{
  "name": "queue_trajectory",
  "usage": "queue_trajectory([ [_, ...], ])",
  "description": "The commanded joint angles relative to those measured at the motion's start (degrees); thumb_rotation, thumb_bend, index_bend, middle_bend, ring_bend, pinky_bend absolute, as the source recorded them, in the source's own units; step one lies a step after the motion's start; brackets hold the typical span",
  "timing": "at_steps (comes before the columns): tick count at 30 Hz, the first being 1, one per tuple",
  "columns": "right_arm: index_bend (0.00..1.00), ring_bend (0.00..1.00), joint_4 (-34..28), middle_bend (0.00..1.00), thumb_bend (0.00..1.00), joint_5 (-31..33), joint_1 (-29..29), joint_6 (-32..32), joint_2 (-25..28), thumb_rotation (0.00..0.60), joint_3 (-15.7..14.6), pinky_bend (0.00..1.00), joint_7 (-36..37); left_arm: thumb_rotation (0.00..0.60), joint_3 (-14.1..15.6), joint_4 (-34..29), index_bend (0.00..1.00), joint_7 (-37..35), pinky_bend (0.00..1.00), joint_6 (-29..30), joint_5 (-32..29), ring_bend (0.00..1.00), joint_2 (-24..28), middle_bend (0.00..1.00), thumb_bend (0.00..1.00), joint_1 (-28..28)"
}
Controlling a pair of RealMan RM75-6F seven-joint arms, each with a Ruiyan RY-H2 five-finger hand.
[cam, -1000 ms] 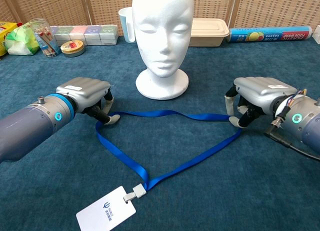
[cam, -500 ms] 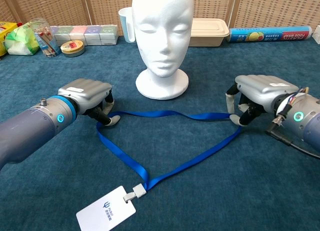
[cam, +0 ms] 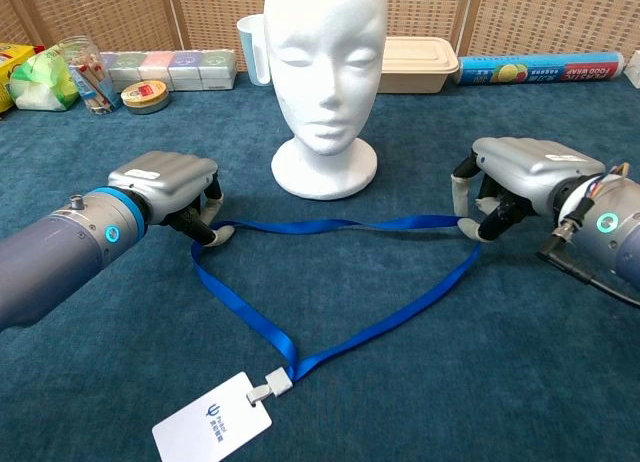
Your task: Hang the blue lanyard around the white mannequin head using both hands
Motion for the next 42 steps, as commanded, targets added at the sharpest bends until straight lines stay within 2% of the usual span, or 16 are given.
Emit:
queue_trajectory([
  [1,0.60,1.00,-0.12,0.93,0.48,0.05,-0.02,0.04,0.04,0.600,-0.08,1.00,-0.12,0.525,-0.11,0.07,0.79,-0.07,1.00,-0.09,0.00,1.00,0.04,1.00,0.42,0.00],
  [13,0.60,1.00,0.30,0.93,0.48,0.47,-0.21,-0.08,-0.16,0.600,-0.26,1.00,0.10,0.525,-0.75,-0.23,0.80,-1.72,1.00,0.35,1.07,1.00,0.54,1.00,0.45,0.47],
  [26,0.61,1.00,-0.75,0.94,0.48,-1.30,-0.92,1.12,0.51,0.600,-0.21,1.00,1.49,0.532,-0.50,-3.28,0.82,-4.00,1.00,3.67,4.44,1.00,2.64,1.00,0.46,2.28],
  [33,0.61,1.00,-5.23,0.94,0.48,-5.16,-2.01,3.83,3.22,0.600,-0.39,1.00,2.34,0.535,0.06,-8.57,0.82,-6.88,1.00,7.53,9.11,1.00,6.14,1.00,0.46,4.44],
  [42,0.62,1.00,-14.66,0.94,0.48,-12.06,-4.46,9.25,9.43,0.600,-0.20,1.00,3.51,0.535,-0.22,-18.01,0.82,-9.87,1.00,13.11,16.06,1.00,12.61,1.00,0.45,7.00],
])
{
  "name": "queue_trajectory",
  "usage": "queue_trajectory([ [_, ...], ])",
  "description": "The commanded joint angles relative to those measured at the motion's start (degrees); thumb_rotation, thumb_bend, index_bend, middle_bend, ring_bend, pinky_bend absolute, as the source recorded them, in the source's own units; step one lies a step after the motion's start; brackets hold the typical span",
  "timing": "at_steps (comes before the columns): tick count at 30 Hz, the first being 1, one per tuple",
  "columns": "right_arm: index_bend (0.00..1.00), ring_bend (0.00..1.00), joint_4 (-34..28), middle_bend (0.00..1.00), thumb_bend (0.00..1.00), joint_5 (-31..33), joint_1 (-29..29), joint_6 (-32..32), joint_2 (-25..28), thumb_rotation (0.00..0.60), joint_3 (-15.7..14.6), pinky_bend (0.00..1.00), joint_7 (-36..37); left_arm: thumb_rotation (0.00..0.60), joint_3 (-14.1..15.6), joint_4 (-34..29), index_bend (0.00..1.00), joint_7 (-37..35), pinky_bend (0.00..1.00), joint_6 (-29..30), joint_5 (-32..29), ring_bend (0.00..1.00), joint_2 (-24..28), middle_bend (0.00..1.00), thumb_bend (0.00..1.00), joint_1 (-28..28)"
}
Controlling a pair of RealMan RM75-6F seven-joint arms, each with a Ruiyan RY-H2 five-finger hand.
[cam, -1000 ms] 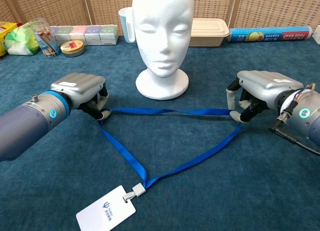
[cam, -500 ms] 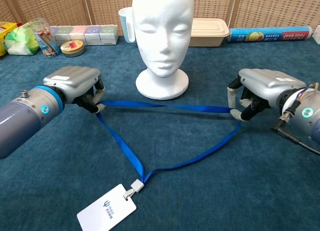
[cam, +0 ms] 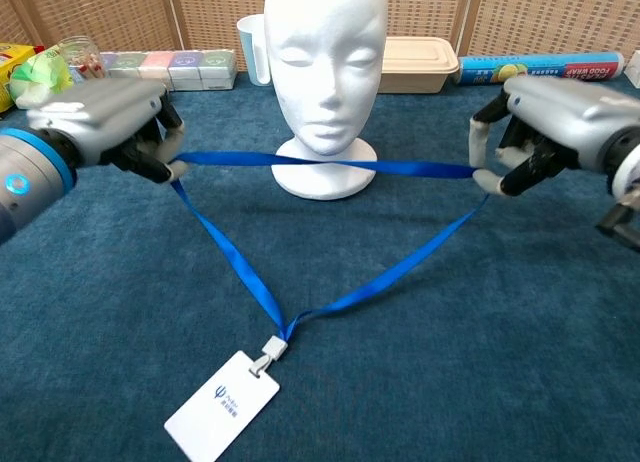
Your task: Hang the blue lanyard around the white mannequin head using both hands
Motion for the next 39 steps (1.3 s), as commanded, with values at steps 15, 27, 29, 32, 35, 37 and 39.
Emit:
queue_trajectory([
  [15,0.62,1.00,-20.76,0.95,0.48,-10.68,-3.64,4.24,16.97,0.600,4.16,1.00,6.25,0.537,-5.06,-22.92,0.82,-1.01,1.00,6.32,9.36,1.00,17.04,1.00,0.45,2.47],
  [27,0.62,1.00,-23.09,0.95,0.48,-3.54,-0.69,-1.47,25.37,0.600,11.49,1.00,12.37,0.534,-11.20,-26.20,0.82,-0.43,1.00,3.08,3.19,1.00,23.76,1.00,0.45,-0.20],
  [29,0.62,1.00,-22.41,0.95,0.48,-1.94,0.09,-2.28,25.91,0.600,12.38,1.00,12.76,0.535,-12.05,-25.84,0.82,-0.71,1.00,2.28,1.23,1.00,24.11,1.00,0.45,-0.82],
  [32,0.63,1.00,-21.36,0.95,0.48,0.20,1.10,-3.37,26.59,0.600,13.28,1.00,13.22,0.540,-12.78,-25.25,0.82,-1.06,1.00,1.18,-1.14,1.00,24.39,1.00,0.45,-1.69],
  [35,0.63,1.00,-20.40,0.95,0.48,1.63,1.79,-4.01,27.08,0.600,13.76,1.00,13.51,0.534,-13.20,-25.09,0.82,-1.61,1.00,0.14,-3.14,1.00,24.60,1.00,0.45,-2.39],
  [37,0.63,1.00,-19.74,0.95,0.48,2.47,2.19,-4.40,27.38,0.600,14.03,1.00,13.94,0.536,-13.44,-24.97,0.82,-1.79,1.00,-0.28,-4.03,1.00,24.75,1.00,0.45,-2.90],
  [39,0.63,1.00,-18.77,0.95,0.48,3.69,2.65,-5.04,27.62,0.600,14.49,1.00,14.80,0.536,-13.88,-24.45,0.82,-1.94,1.00,-0.68,-5.01,1.00,24.58,1.00,0.45,-3.66],
])
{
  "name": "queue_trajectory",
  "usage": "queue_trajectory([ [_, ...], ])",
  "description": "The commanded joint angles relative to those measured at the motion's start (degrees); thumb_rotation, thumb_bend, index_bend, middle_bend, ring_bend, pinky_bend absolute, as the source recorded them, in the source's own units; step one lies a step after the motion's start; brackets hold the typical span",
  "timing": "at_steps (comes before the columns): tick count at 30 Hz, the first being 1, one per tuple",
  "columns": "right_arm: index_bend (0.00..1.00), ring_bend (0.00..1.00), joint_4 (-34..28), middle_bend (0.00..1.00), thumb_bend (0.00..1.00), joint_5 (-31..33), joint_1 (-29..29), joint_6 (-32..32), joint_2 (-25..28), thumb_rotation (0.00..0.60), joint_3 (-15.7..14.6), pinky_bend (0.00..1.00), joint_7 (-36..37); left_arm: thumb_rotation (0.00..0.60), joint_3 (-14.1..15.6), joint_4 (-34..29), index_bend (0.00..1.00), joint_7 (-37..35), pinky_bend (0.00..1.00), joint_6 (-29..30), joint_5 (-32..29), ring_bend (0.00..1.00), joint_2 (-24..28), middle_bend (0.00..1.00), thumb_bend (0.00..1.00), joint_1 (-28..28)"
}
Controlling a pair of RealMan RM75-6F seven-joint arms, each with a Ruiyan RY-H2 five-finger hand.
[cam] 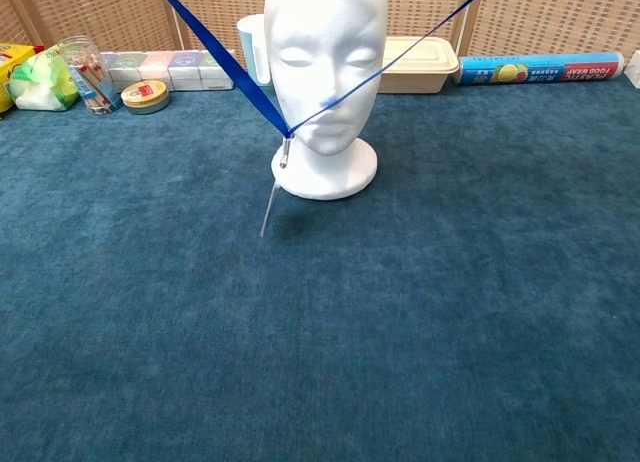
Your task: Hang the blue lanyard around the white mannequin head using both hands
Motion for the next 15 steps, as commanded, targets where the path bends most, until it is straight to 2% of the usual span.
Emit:
queue_trajectory([
  [1,0.63,1.00,1.97,0.95,0.48,2.12,1.09,-1.52,0.47,0.600,0.99,1.00,1.52,0.534,-1.11,1.10,0.82,-0.41,1.00,-0.99,-2.13,1.00,-0.39,1.00,0.45,-1.54],
  [15,0.63,1.00,11.27,0.95,0.48,8.98,7.57,-8.54,0.69,0.600,2.88,1.00,3.59,0.535,-3.05,6.80,0.82,0.57,1.00,-4.37,-12.54,1.00,-3.11,1.00,0.45,-8.30],
])
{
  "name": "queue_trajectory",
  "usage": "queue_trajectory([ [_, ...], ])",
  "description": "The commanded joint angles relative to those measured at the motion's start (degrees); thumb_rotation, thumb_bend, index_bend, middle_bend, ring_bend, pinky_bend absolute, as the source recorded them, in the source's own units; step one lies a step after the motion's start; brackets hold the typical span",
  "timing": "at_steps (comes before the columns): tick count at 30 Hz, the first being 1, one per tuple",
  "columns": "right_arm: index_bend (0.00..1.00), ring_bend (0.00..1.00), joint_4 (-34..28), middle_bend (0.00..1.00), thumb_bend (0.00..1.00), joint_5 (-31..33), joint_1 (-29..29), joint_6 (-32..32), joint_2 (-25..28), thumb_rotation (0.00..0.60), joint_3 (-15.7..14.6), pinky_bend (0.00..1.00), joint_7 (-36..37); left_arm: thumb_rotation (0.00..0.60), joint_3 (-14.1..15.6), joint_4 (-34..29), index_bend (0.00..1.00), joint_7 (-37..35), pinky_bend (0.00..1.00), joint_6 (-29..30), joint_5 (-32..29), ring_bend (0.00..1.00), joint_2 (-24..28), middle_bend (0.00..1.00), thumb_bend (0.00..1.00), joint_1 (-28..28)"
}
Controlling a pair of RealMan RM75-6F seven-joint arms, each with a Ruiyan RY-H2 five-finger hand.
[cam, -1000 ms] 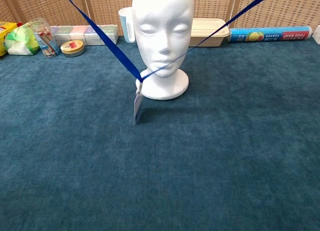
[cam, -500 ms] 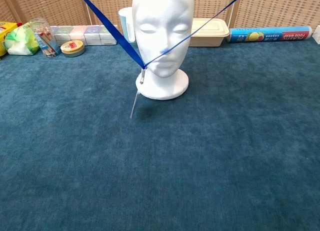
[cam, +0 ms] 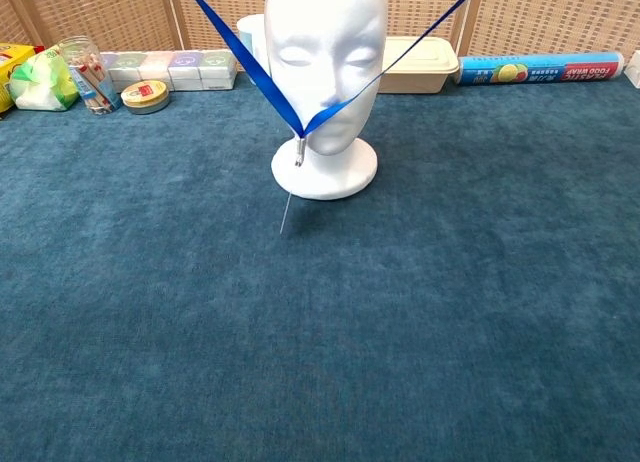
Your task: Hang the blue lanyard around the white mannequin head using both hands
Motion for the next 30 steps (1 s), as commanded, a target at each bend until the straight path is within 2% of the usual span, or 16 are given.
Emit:
queue_trajectory([
  [1,0.63,1.00,2.97,0.95,0.48,1.94,2.24,-2.25,-0.27,0.600,0.51,1.00,0.17,0.533,-0.40,2.06,0.82,0.41,1.00,-0.97,-2.32,1.00,-1.31,1.00,0.45,-1.95],
  [15,0.63,1.00,12.73,0.95,0.48,8.75,9.77,-9.13,-1.01,0.600,1.71,1.00,0.83,0.536,-1.57,11.05,0.82,-0.86,1.00,-3.73,-10.03,1.00,-5.31,1.00,0.45,-7.66],
  [30,0.64,1.00,17.66,0.95,0.48,11.15,12.89,-11.49,-1.65,0.600,1.87,1.00,4.80,0.536,-1.15,17.70,0.82,-4.76,1.00,-3.37,-9.99,1.00,-7.80,1.00,0.45,-9.11],
])
